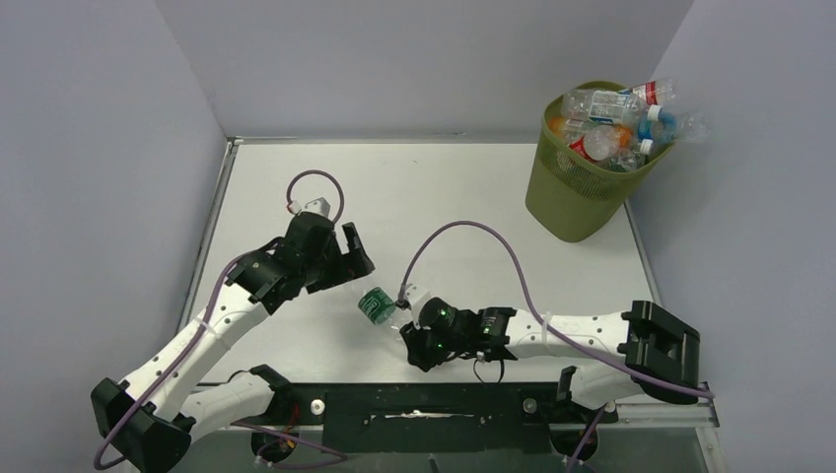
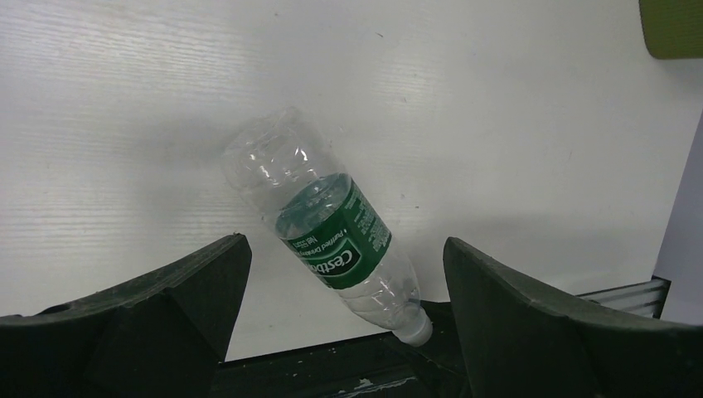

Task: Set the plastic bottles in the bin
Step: Pick up the plastic bottle at the center of the board.

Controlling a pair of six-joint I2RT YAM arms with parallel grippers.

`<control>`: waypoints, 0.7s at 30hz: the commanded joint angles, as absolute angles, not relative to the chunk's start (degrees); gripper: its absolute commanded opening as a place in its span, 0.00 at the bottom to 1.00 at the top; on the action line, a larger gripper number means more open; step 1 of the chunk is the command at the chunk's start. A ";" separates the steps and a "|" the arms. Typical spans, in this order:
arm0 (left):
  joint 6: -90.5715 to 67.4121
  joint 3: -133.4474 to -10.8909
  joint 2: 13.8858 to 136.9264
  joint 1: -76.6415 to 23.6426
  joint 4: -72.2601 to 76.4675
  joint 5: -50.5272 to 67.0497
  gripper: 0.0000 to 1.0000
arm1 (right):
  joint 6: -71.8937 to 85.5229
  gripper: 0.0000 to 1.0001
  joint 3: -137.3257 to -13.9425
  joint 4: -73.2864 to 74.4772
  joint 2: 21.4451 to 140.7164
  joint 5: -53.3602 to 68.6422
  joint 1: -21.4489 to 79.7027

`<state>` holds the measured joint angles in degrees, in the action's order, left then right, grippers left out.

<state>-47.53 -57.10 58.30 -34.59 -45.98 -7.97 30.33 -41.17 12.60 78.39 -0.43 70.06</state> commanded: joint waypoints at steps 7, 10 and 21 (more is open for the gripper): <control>-46.09 -55.99 60.97 -34.23 -37.58 1.07 0.91 | 30.26 0.33 -40.98 12.67 69.31 -3.81 66.60; -45.98 -55.71 62.05 -34.27 -37.50 2.48 0.91 | 29.07 0.33 -42.74 13.69 69.13 -4.09 65.48; -51.05 -51.81 61.53 -34.10 -35.24 2.84 0.92 | 26.72 0.33 -48.16 14.99 71.42 -3.61 64.73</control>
<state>-48.10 -52.62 62.48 -34.39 -39.88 1.91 28.16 -44.60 16.56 70.63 -2.85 64.86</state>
